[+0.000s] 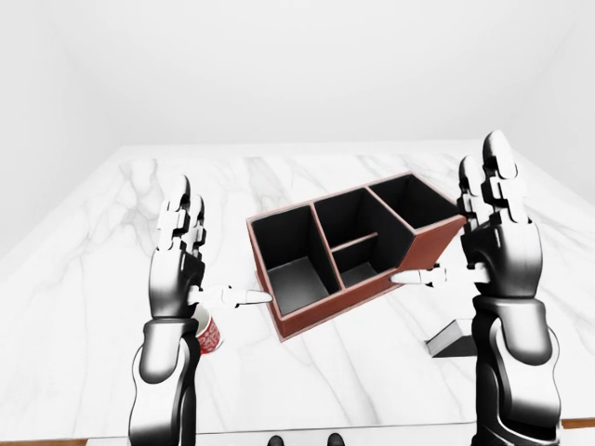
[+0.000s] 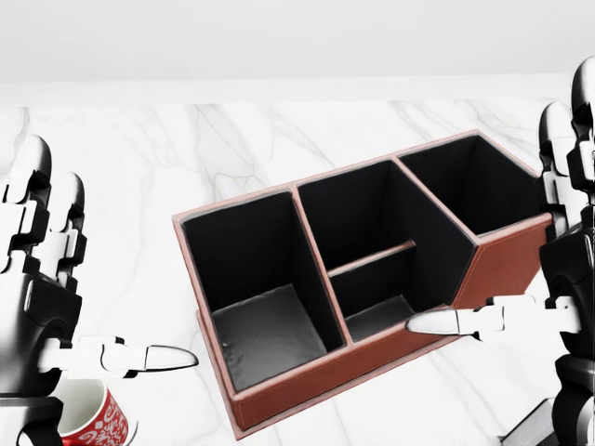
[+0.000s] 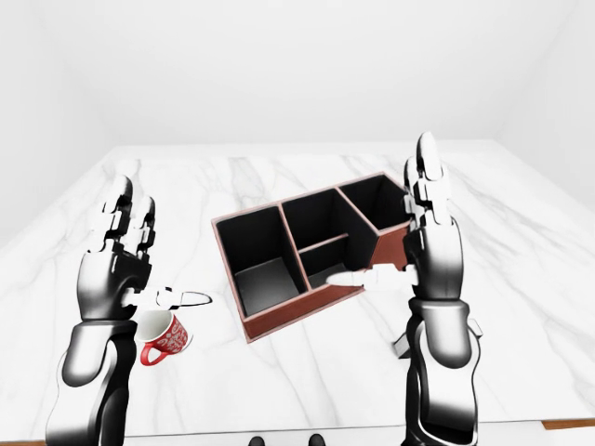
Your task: Pick up the book and place it in the back compartment of the caddy.
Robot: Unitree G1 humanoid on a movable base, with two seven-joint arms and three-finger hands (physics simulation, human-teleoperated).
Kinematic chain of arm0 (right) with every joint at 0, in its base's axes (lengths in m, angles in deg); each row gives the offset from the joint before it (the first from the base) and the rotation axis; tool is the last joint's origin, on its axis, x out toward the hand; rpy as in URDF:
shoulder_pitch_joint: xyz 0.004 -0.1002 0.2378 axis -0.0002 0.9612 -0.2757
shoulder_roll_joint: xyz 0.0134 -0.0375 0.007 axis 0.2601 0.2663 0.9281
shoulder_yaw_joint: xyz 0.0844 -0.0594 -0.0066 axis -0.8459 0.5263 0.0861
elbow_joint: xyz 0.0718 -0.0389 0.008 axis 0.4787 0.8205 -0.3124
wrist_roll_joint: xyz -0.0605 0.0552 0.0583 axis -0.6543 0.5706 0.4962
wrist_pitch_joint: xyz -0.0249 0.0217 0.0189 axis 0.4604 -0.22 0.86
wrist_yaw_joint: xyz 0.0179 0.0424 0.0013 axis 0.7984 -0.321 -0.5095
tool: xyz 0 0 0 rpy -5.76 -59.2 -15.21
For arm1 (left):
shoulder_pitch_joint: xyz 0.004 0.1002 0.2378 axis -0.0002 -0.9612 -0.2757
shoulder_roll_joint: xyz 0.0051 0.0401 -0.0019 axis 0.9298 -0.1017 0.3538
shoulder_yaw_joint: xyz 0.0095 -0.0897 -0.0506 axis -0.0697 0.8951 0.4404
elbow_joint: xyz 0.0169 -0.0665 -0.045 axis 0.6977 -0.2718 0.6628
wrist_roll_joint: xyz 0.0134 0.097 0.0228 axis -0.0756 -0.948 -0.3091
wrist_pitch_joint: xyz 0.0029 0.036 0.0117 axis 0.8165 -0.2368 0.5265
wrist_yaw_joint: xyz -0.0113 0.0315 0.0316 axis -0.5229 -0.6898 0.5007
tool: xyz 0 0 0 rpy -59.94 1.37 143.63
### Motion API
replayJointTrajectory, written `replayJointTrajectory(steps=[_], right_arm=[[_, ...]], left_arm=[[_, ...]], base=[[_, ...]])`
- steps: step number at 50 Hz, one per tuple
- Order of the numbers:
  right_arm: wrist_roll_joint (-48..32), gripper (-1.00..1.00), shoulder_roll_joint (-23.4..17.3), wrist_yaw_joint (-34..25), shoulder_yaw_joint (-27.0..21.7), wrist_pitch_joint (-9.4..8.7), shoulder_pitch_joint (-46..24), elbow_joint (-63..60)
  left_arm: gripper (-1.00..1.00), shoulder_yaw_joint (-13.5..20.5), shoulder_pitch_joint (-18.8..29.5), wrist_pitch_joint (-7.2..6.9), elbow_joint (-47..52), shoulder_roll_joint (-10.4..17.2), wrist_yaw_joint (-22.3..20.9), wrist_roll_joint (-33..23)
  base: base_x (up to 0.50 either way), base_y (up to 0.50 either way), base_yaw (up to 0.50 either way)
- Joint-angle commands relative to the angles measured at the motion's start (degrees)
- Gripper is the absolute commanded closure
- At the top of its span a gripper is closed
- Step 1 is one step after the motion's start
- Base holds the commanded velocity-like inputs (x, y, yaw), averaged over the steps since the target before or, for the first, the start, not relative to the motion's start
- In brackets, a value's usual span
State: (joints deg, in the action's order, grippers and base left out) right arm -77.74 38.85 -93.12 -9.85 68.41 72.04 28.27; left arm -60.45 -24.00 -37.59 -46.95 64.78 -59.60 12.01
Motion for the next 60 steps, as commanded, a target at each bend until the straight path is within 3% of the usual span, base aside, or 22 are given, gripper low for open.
replayJointTrajectory(steps=[1, 31, 32, 39, 60], right_arm=[[-1.9, -1.0, -2.2, -1.2, -2.4, 0.0, -1.0, -0.1], [-6.1, -1.0, -6.0, -9.3, -7.3, 0.0, -3.6, -3.0], [-8.2, -1.0, -9.6, -13.1, -8.5, 0.0, -2.3, -10.7], [-12.2, -1.0, -9.0, -17.5, -10.7, 0.0, -3.8, -12.2], [-15.7, -1.0, -10.9, -22.4, -14.2, 0.0, -3.6, -11.9]], left_arm=[[-1.0, 0.0, -0.1, 0.0, 0.1, 0.0, 0.0, 0.0], [-1.0, -0.4, -0.2, 0.0, -1.0, -0.1, -0.1, -0.3], [-1.0, -0.3, -0.3, 0.0, 0.1, 0.0, -0.3, 0.1], [-1.0, -0.2, -0.3, 0.0, 0.4, 0.0, -0.4, 0.1], [-1.0, -0.5, -0.4, 0.0, -0.4, -0.1, -0.4, -0.2]], base=[[0.0, 0.0, 0.0], [0.0, 0.0, 0.0], [0.0, 0.0, 0.0], [0.0, 0.0, 0.0], [0.0, 0.0, 0.0]])
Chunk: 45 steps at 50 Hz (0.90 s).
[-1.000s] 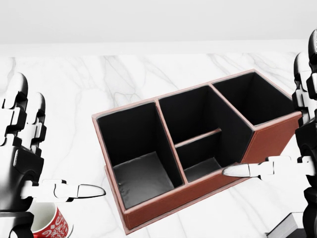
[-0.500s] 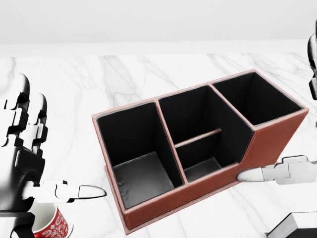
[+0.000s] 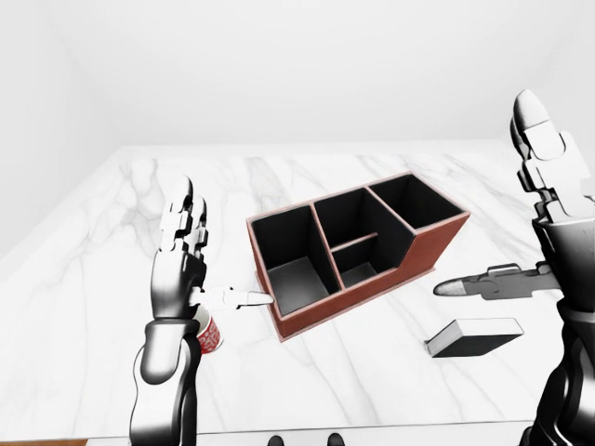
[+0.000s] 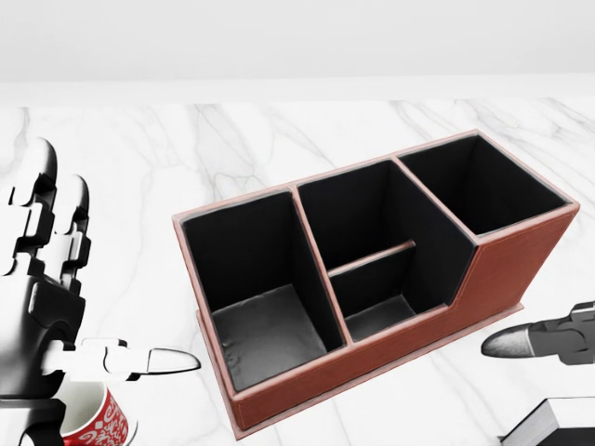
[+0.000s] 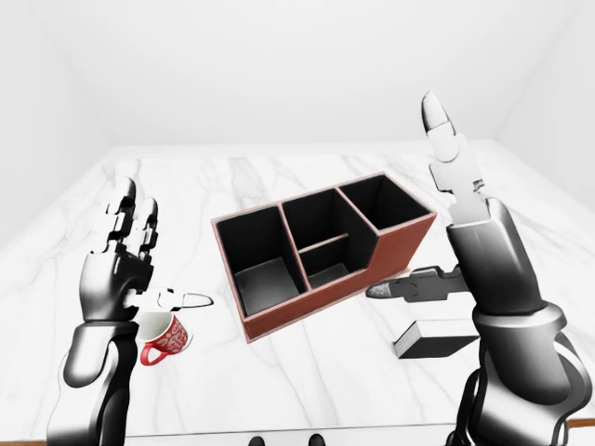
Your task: Pick up the book and place it in the back compartment of the caddy.
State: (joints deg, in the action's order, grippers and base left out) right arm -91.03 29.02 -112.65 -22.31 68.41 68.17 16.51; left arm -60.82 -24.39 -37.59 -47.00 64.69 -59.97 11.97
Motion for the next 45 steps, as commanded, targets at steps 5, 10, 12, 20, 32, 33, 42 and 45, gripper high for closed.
replayJointTrajectory(steps=[5, 10, 12, 20, 32, 33, 42, 45], right_arm=[[-4.2, -1.0, -1.2, -4.0, -2.1, 0.0, 0.8, 0.7], [-6.2, -1.0, -1.3, -5.0, -2.5, 0.0, 1.6, 1.8], [-6.8, -1.0, -1.1, -5.3, -2.6, 0.0, 1.7, 2.1], [-10.3, -1.0, -0.6, -5.6, -2.2, 0.0, 2.9, 4.6], [-14.3, -1.0, 0.4, -6.8, -2.0, 0.0, 4.2, 7.2], [-14.7, -1.0, 0.5, -6.5, -1.9, 0.0, 4.5, 8.0], [-15.9, -1.0, 0.5, -6.6, -2.7, 0.0, 4.8, 9.9], [-16.9, -1.0, 0.4, -6.3, -2.7, 0.0, 4.9, 10.6]], left_arm=[[-1.0, -0.1, 0.1, 0.0, -0.4, 0.0, 0.0, -0.1], [-1.0, -0.2, 0.0, 0.0, -0.7, 0.0, 0.0, -0.2], [-1.0, -0.3, -0.1, 0.0, -0.4, 0.0, 0.0, -0.2], [-1.0, -0.3, -0.1, 0.0, -1.0, -0.1, 0.0, -0.2], [-1.0, -0.6, -0.3, 0.0, -1.3, -0.2, 0.0, -0.4], [-1.0, -0.7, -0.3, 0.0, -1.5, -0.2, 0.0, -0.5], [-1.0, -0.7, -0.4, 0.0, -1.2, -0.2, 0.0, -0.5], [-1.0, -0.7, -0.4, 0.0, -1.4, -0.2, 0.0, -0.5]], base=[[0.0, 0.0, 0.0], [0.0, 0.0, 0.0], [0.0, 0.0, 0.0], [0.0, 0.0, 0.0], [0.0, 0.0, 0.0], [0.0, 0.0, 0.0], [0.0, 0.0, 0.0], [0.0, 0.0, 0.0]])
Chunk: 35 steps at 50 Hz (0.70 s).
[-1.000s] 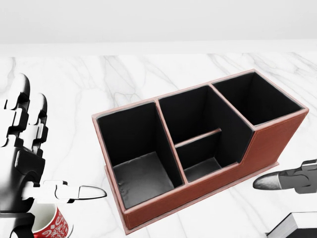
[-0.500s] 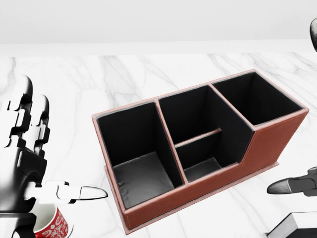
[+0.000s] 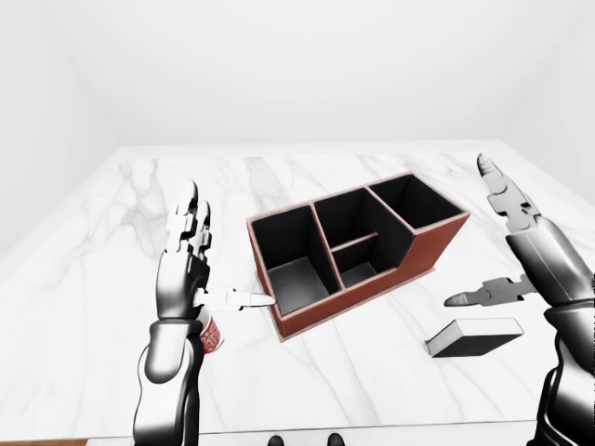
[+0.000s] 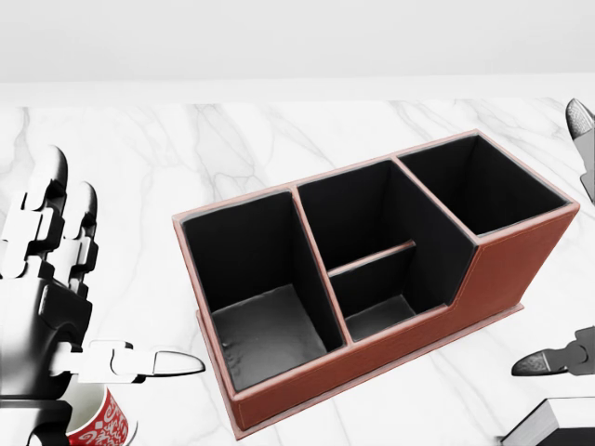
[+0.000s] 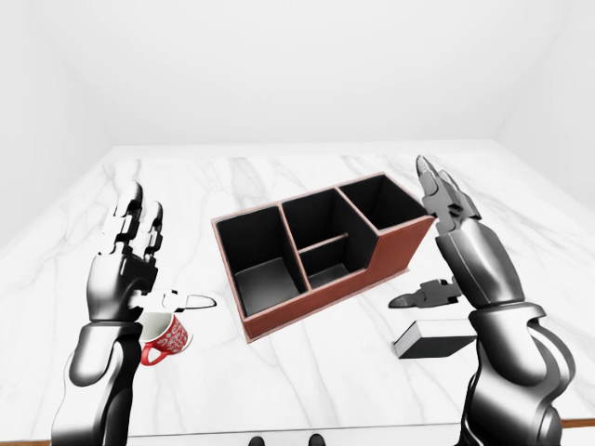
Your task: Pick up the book and place it in the back compartment of the caddy.
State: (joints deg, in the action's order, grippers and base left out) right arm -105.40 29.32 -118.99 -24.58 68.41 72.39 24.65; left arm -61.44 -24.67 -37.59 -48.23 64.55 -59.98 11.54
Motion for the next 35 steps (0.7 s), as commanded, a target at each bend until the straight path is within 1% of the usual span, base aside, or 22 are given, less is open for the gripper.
replayJointTrajectory(steps=[1, 11, 35], right_arm=[[-2.7, -1.0, 0.0, 0.4, -0.7, 0.0, 1.1, 3.2], [-5.5, -1.0, 0.4, 0.8, -1.0, 0.0, 2.3, 5.7], [-9.1, -1.0, 1.8, -2.0, -1.6, 0.0, 5.1, 7.4]], left_arm=[[-1.0, -0.1, -0.1, 0.0, 0.0, 0.0, 0.0, -0.1], [-1.0, -0.1, -0.2, 0.0, -0.3, -0.1, 0.0, -0.1], [-1.0, -0.4, -0.4, 0.0, -1.4, -0.1, -0.1, -0.5]], base=[[0.0, 0.0, 0.0], [0.0, 0.0, 0.0], [0.0, 0.0, 0.0]])
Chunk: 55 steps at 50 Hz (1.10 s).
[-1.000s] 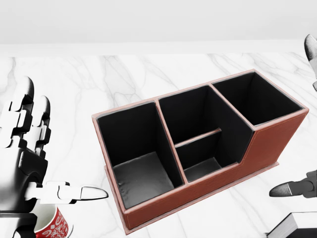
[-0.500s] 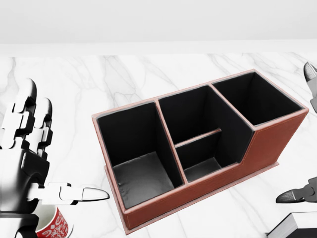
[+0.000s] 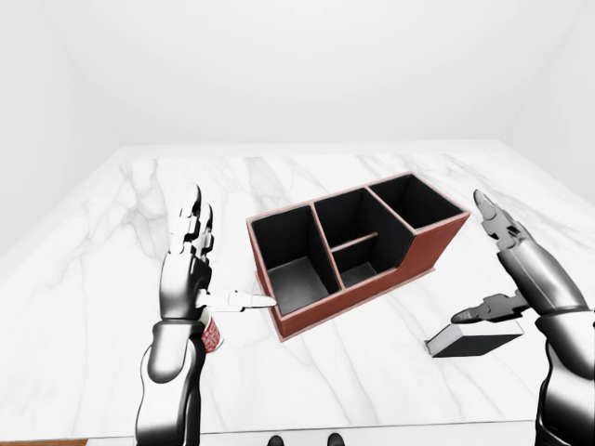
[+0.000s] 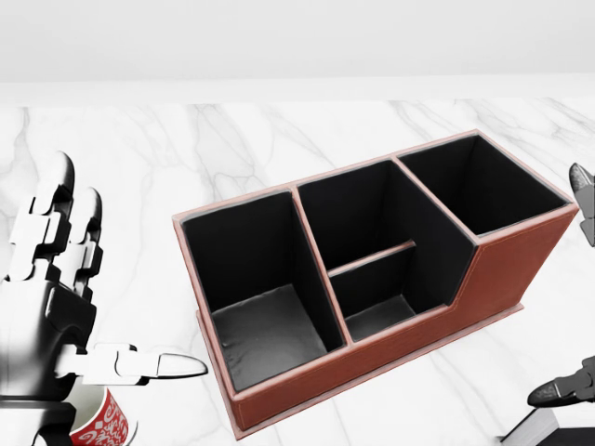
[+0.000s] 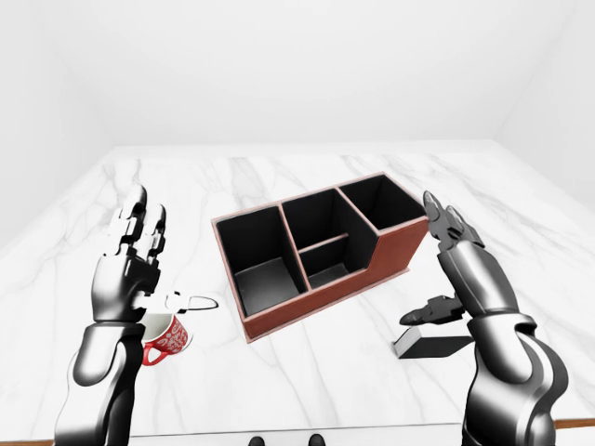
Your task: Pick up the book and place it in the back compartment of the caddy.
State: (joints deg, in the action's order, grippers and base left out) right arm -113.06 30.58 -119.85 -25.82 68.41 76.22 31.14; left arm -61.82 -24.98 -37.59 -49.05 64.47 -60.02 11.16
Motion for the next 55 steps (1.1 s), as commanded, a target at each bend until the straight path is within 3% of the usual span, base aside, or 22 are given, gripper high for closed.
replayJointTrajectory(steps=[1, 16, 22, 55], right_arm=[[-1.5, -1.0, 0.7, -1.2, -0.4, 0.0, 1.4, 1.0], [-2.5, -1.0, 0.2, -0.6, -1.2, 0.0, 2.0, 4.9], [-5.5, -1.0, -0.8, 2.4, -1.6, 0.0, 2.2, 8.9], [-6.7, -1.0, -1.6, 2.3, -3.2, 0.0, 2.8, 12.4]], left_arm=[[-1.0, -0.1, -0.1, 0.0, -0.5, 0.0, -0.1, -0.1], [-1.0, -0.1, -0.1, 0.0, -0.5, 0.0, -0.1, -0.1], [-1.0, -0.2, -0.2, 0.0, -0.6, 0.0, -0.1, -0.1], [-1.0, -0.2, -0.1, 0.0, -0.4, 0.0, 0.0, -0.2]], base=[[0.0, 0.0, 0.0], [0.0, 0.0, 0.0], [0.0, 0.0, 0.0], [0.0, 0.0, 0.0]])
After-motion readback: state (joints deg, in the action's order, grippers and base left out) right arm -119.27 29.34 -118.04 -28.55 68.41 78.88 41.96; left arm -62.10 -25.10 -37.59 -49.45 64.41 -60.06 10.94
